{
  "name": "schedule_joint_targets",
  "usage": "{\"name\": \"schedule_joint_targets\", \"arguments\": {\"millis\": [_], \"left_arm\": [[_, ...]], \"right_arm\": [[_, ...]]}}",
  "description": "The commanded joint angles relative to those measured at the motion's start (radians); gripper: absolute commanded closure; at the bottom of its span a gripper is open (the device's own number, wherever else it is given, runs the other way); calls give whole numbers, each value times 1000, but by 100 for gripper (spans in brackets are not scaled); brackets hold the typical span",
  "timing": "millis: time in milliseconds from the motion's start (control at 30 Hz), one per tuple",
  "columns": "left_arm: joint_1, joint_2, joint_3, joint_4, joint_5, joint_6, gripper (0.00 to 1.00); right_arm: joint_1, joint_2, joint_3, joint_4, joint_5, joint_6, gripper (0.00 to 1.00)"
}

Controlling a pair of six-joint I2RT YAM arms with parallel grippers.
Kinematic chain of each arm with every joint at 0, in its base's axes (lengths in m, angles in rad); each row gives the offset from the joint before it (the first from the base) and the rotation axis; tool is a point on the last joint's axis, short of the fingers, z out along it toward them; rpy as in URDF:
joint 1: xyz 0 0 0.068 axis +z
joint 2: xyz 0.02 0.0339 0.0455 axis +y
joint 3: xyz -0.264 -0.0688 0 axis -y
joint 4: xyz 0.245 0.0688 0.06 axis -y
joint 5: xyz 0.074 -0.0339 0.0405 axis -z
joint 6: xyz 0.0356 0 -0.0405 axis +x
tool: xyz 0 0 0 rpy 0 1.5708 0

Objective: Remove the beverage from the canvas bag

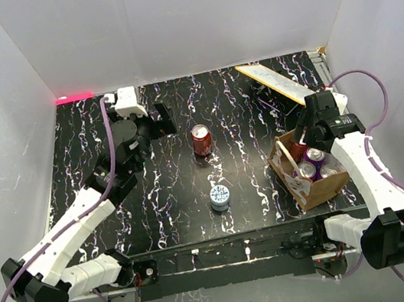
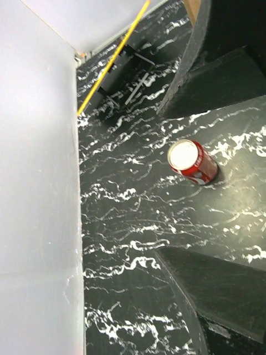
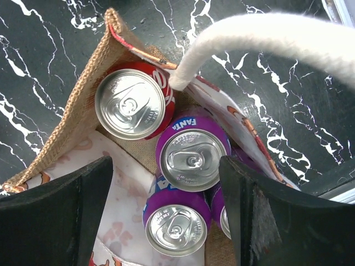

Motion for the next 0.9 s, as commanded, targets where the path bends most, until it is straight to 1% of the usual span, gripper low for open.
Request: {"name": "schedule_joint_targets", "arguments": {"millis": [0,67,100,167,333,400,467,600,667,767,867], "left_arm": [[-26,-105,-66,66,-48,88,3],[-46,-126,-76,81,-80,118,3],[-52,-136,-80,86,-81,124,3],[-61,-153,-89,96,-75,127,3],[-67,-179,-98,103,-81,134,3],[-67,-185,-98,105,-84,136,3],[-67,-187,-99,105,-85,136,3],[-67,-187,-103,108,-82,137,3],[-67,-187,-103,108,-82,137,3],[-68,-187,-107,111,-80,138,3],[-71,-188,-107,113,-85,142,3]], "right_arm": [[-19,-11,5,62,-51,-48,20],[-19,-5,16,122,-139,-129,19],[-19,11,30,131,-155,-158,20],[-19,52,61,125,-145,-209,20],[-19,117,92,99,-140,-349,17],[-19,123,86,111,-148,-381,18],[-20,122,69,135,-165,-406,20],[-20,140,57,162,-151,-440,23],[-20,151,55,177,-163,-465,28],[-20,165,39,205,-168,-495,29],[-19,176,25,227,-174,-497,27]]}}
